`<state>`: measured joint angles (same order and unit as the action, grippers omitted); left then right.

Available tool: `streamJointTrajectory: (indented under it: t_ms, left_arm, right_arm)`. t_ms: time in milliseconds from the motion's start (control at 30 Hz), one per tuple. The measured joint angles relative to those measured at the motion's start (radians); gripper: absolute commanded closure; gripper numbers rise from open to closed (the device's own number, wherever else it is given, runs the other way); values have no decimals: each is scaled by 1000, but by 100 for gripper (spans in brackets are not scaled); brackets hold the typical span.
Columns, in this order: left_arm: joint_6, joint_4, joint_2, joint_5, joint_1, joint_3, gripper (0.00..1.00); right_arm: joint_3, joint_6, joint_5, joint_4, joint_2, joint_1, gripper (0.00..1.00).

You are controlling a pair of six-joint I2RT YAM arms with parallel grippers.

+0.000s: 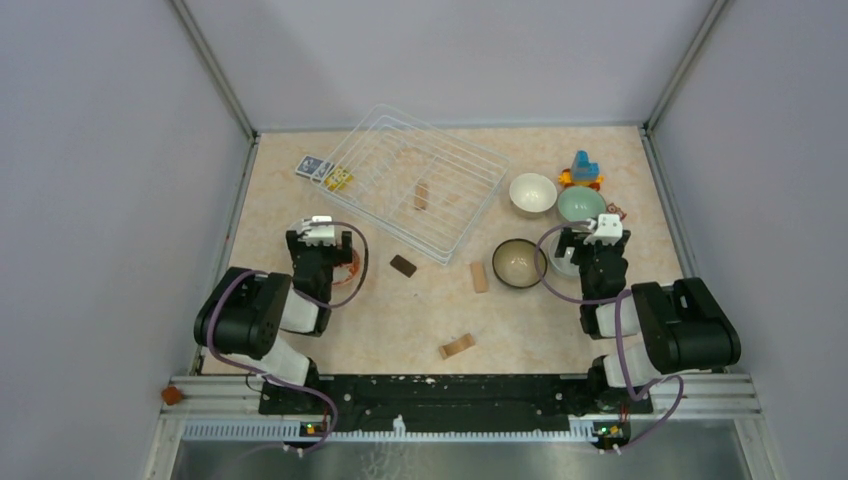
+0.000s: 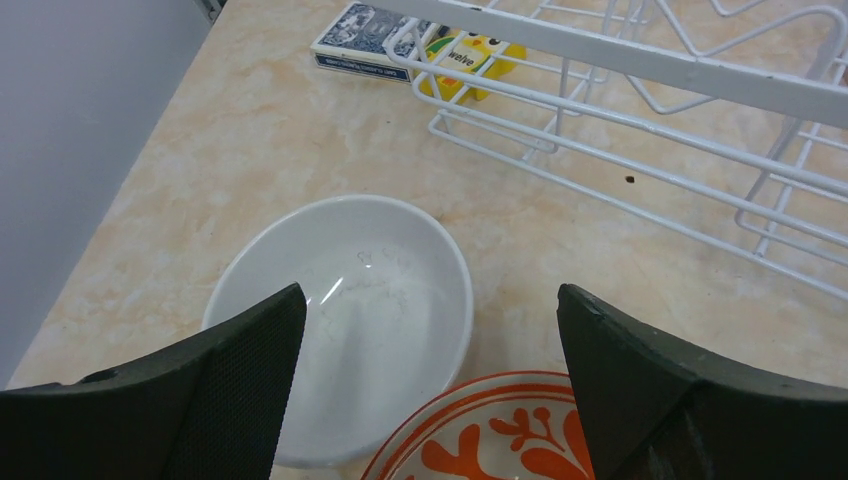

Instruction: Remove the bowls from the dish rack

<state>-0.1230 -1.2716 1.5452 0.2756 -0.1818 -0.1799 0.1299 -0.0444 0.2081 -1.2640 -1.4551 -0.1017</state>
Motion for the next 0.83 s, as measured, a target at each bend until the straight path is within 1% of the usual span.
streamJointTrajectory:
  t_ms: [67,200,300,833]
  left_arm:
    - [0,-24,30,-31,19,-3,1]
    - [2,6,31,-102,51,-32,1]
    - [6,17,31,-125,60,-46,1]
    - [16,33,32,-164,66,-51,1]
  right_arm:
    - [0,0,0,0,0,0,8]
    - [0,0,0,0,0,0,7]
    - [0,0,0,0,0,0,7]
    - [0,0,0,0,0,0,7]
